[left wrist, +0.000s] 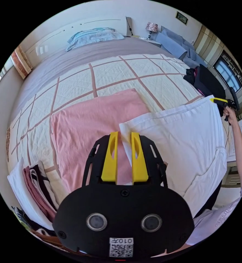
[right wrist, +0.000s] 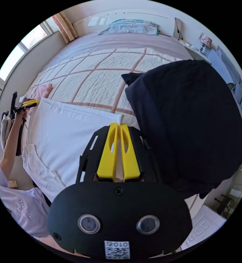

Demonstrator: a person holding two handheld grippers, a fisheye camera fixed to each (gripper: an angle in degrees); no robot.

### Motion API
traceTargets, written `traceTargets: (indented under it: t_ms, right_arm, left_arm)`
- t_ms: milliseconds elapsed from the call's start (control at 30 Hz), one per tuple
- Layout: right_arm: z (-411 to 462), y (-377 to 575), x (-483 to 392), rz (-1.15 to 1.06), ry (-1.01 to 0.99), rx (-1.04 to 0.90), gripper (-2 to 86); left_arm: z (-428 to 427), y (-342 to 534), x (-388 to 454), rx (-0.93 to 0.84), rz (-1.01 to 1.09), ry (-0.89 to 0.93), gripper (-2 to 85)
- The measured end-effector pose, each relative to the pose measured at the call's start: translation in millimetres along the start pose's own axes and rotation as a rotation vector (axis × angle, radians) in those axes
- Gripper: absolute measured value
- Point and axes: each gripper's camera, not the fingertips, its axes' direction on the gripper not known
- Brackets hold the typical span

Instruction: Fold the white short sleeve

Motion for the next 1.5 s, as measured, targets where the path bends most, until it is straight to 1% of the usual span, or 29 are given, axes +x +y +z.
traceTargets:
  t_ms: [67,100,133,200,267,300,333,400,467,500,533,567,633,767,800,867,900,933,967,1033,1067,1100,1133,1167,1233,1300,1400,1433,1500]
  right_arm:
    - [15,3,12,-0.002,-0.035,-0.085,1.6]
    - [16,5,14,0.001,-0.044,-0.075,1.6]
    - [12,11,17,0.013,-0.079,-0.024,1.7]
    - [6,17,20,0.016,-0.116,0.039,1.9]
    - [1,21,23,0.026,-0.112,0.057,2.1]
    - [1,21,23,0.026,-0.114,0.052,2.1]
    - [2,22,22,0.028,-0.113,0.040,2.0]
    - [2,25,18,0.024,-0.086,0.027,2.1]
    - [1,31,12,0.012,-0.064,0.006,2.4]
    - [-1,33,10,0.008,-0.059,0.003,2.5]
    - [-6,39,7,-0.001,-0.049,0.009,2.7]
    - [-14,46,5,-0.008,-0.049,0.027,2.8]
    - [-31,60,3,-0.016,-0.076,0.083,3.0]
    - [-84,104,-7,-0.086,-0.152,0.261,3.4]
    - [-93,112,-11,-0.109,-0.156,0.289,3.5]
    - [-132,153,-32,-0.244,-0.181,0.425,3.6]
    - [-142,166,-39,-0.287,-0.186,0.460,3.6]
    - [-159,196,-53,-0.386,-0.193,0.517,3.6]
    - [-170,229,-67,-0.498,-0.211,0.541,3.6]
    - [-174,278,-83,-0.630,-0.228,0.516,3.6]
    - [-168,308,-89,-0.672,-0.230,0.478,3.6]
    - [-163,322,-91,-0.682,-0.240,0.452,3.6]
    - [-147,343,-91,-0.661,-0.257,0.386,3.7]
    - [-128,359,-90,-0.618,-0.269,0.306,3.7]
    - [-99,379,-93,-0.579,-0.293,0.205,3.6]
    - [-75,394,-98,-0.554,-0.308,0.147,3.6]
    - [-57,409,-100,-0.481,-0.283,0.115,3.5]
    - [-59,413,-100,-0.465,-0.285,0.132,3.5]
    - [-72,418,-106,-0.478,-0.285,0.174,3.4]
  left_arm:
    - [2,2,-1,0.020,0.003,0.005,8.7]
    - [-5,5,-2,0.056,-0.001,0.017,9.1]
    - [-22,12,-5,0.161,-0.020,0.019,9.6]
    - [-45,20,-12,0.283,-0.059,0.012,10.1]
    - [-42,14,-28,0.215,-0.090,0.065,10.6]
    - [-33,9,-39,0.156,-0.092,0.160,10.2]
    - [-25,7,-46,0.136,-0.097,0.238,9.6]
    - [-12,5,-46,0.082,-0.087,0.330,8.5]
    - [1,3,-33,0.002,-0.039,0.321,6.5]
    - [9,3,-26,-0.055,-0.027,0.250,4.9]
    - [7,7,-23,-0.030,-0.035,0.181,3.2]
    - [5,10,-22,-0.009,-0.034,0.186,2.4]
    - [-15,21,-21,0.124,-0.005,0.244,1.1]
    - [-50,48,-15,0.234,0.082,0.213,0.3]
    - [-66,62,-10,0.296,0.126,0.217,0.2]
    - [-95,89,-2,0.392,0.180,0.216,0.1]
    - [-117,113,6,0.470,0.225,0.223,0.0]
    - [-138,141,15,0.548,0.282,0.241,0.0]
    - [-147,156,21,0.579,0.315,0.253,0.0]
    - [-169,217,49,0.636,0.478,0.272,-0.1]
    - [-171,231,57,0.627,0.526,0.272,-0.1]
    - [-168,259,75,0.568,0.626,0.269,-0.1]
    - [-157,284,90,0.486,0.689,0.251,-0.1]
    - [-150,295,96,0.439,0.705,0.237,-0.1]
    - [-108,330,112,0.246,0.716,0.214,-0.1]
    - [-82,349,111,0.176,0.683,0.227,-0.1]
    - [-69,369,93,0.228,0.571,0.299,-0.1]
    - [-73,374,87,0.275,0.548,0.322,-0.1]
    - [-79,377,84,0.300,0.539,0.306,-0.1]
